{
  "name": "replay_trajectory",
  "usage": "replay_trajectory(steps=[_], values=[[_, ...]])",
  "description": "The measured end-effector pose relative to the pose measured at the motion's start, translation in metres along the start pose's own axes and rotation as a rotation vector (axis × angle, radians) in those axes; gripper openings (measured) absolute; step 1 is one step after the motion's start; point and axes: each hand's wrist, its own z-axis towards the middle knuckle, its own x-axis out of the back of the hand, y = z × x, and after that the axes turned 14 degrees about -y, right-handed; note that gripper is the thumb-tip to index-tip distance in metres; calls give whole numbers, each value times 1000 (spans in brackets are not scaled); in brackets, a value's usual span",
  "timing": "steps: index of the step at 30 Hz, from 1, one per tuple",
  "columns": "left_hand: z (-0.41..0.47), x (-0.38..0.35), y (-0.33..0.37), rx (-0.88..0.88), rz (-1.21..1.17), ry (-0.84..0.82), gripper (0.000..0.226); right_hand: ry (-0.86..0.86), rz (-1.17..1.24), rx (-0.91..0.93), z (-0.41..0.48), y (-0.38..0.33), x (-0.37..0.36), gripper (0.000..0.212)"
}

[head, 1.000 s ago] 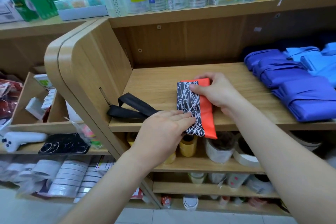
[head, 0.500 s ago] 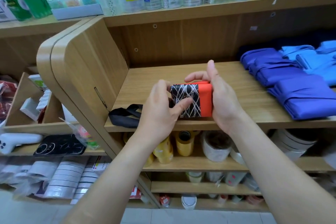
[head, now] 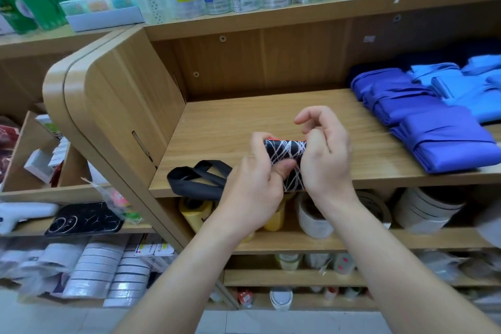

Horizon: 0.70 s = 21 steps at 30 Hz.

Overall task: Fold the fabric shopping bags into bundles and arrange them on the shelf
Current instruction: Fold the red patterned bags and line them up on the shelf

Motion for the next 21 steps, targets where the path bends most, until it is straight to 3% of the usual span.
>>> replay_trajectory(steps=[3, 5, 7, 11, 18, 21], values=[[0, 4, -4, -27, 49, 37, 29, -394, -115, 6, 6, -7, 19, 31], [1, 7, -5, -52, 100, 27, 27, -717, -335, 29, 12, -17, 33, 43], [3, 7, -4, -49, 150, 14, 27, -889, -612, 16, 18, -24, 41, 51], [5, 7, -5, -54, 164, -11, 33, -828, -865, 113, 22, -19, 41, 42], [10, 8, -12, -34, 187, -91, 46, -731, -947, 309, 24, -12, 39, 30], [6, 22, -24, -46, 297, -87, 53, -740, -1010, 291, 29, -11, 52, 30]])
